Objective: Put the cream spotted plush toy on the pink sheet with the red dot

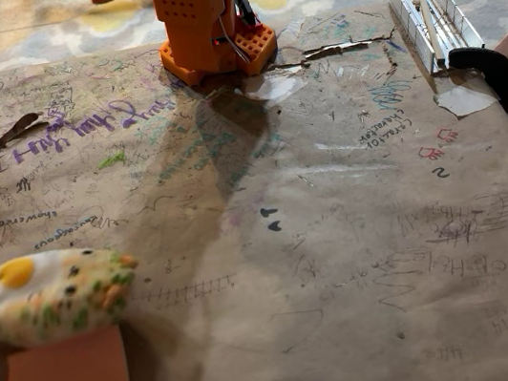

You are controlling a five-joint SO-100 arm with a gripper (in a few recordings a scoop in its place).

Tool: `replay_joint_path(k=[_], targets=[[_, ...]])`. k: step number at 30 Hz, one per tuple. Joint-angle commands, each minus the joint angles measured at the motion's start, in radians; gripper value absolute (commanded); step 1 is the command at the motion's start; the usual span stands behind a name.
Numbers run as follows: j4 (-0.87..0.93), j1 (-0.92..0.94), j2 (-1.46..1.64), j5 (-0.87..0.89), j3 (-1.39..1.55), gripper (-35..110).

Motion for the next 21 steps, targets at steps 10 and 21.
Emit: replay_joint_path(k=[10, 21], targets=[[0.123, 0.021, 0.02, 0.026, -0.021, 34], [0.641, -0.015, 0.018, 1.158, -0.021, 0]])
